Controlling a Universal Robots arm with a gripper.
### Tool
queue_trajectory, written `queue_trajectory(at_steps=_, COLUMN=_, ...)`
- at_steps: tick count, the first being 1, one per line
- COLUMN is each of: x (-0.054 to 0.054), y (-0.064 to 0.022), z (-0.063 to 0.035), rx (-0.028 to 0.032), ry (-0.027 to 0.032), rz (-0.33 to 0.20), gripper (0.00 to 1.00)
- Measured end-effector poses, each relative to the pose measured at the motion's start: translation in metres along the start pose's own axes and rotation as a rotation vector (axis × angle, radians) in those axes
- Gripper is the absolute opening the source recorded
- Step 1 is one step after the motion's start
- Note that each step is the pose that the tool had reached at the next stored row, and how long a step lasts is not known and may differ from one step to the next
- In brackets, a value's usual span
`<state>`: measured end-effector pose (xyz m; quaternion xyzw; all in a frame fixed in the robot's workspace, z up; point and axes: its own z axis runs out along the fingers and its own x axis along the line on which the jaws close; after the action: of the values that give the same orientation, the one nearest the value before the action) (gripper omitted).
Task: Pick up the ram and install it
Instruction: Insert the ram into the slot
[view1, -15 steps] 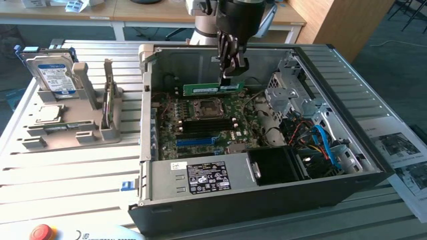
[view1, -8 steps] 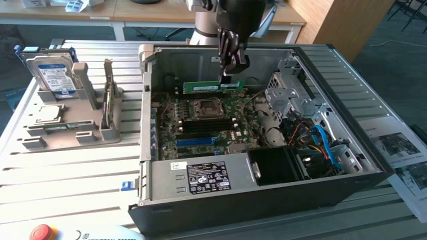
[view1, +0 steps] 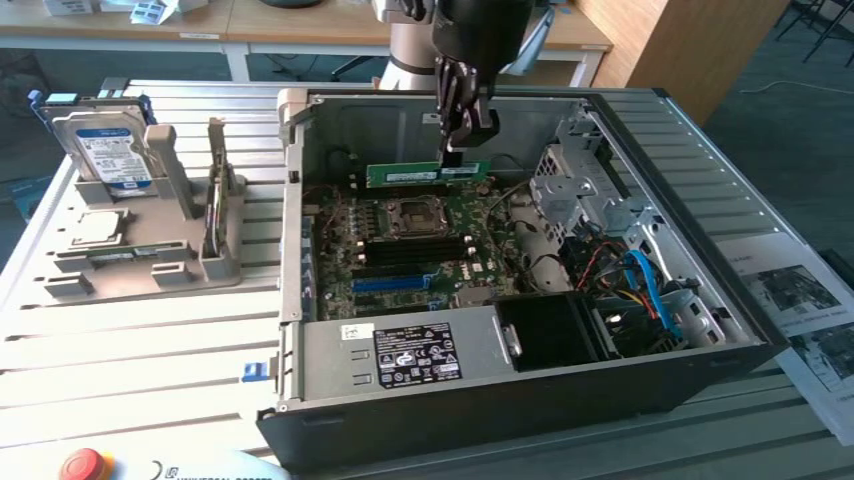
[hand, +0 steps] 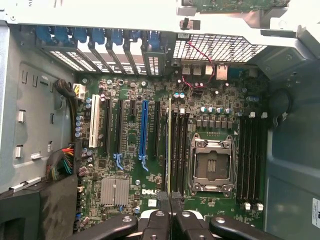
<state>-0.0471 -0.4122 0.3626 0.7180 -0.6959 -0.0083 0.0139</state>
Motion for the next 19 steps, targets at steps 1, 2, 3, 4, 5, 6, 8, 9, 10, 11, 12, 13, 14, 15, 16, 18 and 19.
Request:
queue_trajectory(at_steps=1, x=0.000, y=0.0000, z=0.0000, rx=0.0000, ry=0.0000, rz=0.000, gripper=0.11)
queue_trajectory(at_steps=2, x=0.000, y=0.0000, z=0.0000, rx=0.0000, ry=0.0000, rz=0.000, gripper=0.11)
queue_trajectory(at_steps=3, x=0.000, y=0.0000, z=0.0000, rx=0.0000, ry=0.0001, rz=0.000, gripper=0.11)
queue_trajectory(at_steps=4, x=0.000, y=0.0000, z=0.0003, rx=-0.0001, ry=0.0001, rz=0.000, gripper=0.11)
queue_trajectory(at_steps=5, x=0.000, y=0.0000, z=0.0010, rx=0.0000, ry=0.0000, rz=0.000, gripper=0.11)
queue_trajectory(at_steps=6, x=0.000, y=-0.0001, z=0.0021, rx=0.0000, ry=0.0000, rz=0.000, gripper=0.11)
queue_trajectory(at_steps=8, x=0.000, y=-0.0002, z=0.0051, rx=0.0002, ry=0.0001, rz=0.000, gripper=0.11)
queue_trajectory(at_steps=9, x=0.000, y=-0.0002, z=0.0068, rx=0.0003, ry=0.0000, rz=0.000, gripper=0.11)
queue_trajectory(at_steps=10, x=0.000, y=-0.0003, z=0.0085, rx=0.0004, ry=0.0000, rz=0.000, gripper=0.11)
queue_trajectory(at_steps=11, x=0.000, y=-0.0003, z=0.0104, rx=0.0004, ry=0.0000, rz=0.000, gripper=0.11)
queue_trajectory(at_steps=12, x=0.000, y=-0.0004, z=0.0121, rx=0.0005, ry=-0.0001, rz=0.000, gripper=0.11)
queue_trajectory(at_steps=13, x=0.000, y=-0.0005, z=0.0138, rx=0.0006, ry=0.0000, rz=0.000, gripper=0.11)
queue_trajectory(at_steps=14, x=0.000, y=-0.0005, z=0.0154, rx=0.0006, ry=0.0001, rz=0.000, gripper=0.11)
queue_trajectory(at_steps=15, x=0.000, y=-0.0005, z=0.0171, rx=0.0007, ry=0.0000, rz=0.000, gripper=0.11)
queue_trajectory(at_steps=16, x=0.000, y=-0.0006, z=0.0186, rx=0.0007, ry=0.0001, rz=0.000, gripper=0.11)
queue_trajectory(at_steps=18, x=0.000, y=-0.0007, z=0.0215, rx=0.0007, ry=0.0000, rz=0.000, gripper=0.11)
queue_trajectory(at_steps=19, x=0.000, y=-0.0007, z=0.0229, rx=0.0007, ry=0.0000, rz=0.000, gripper=0.11)
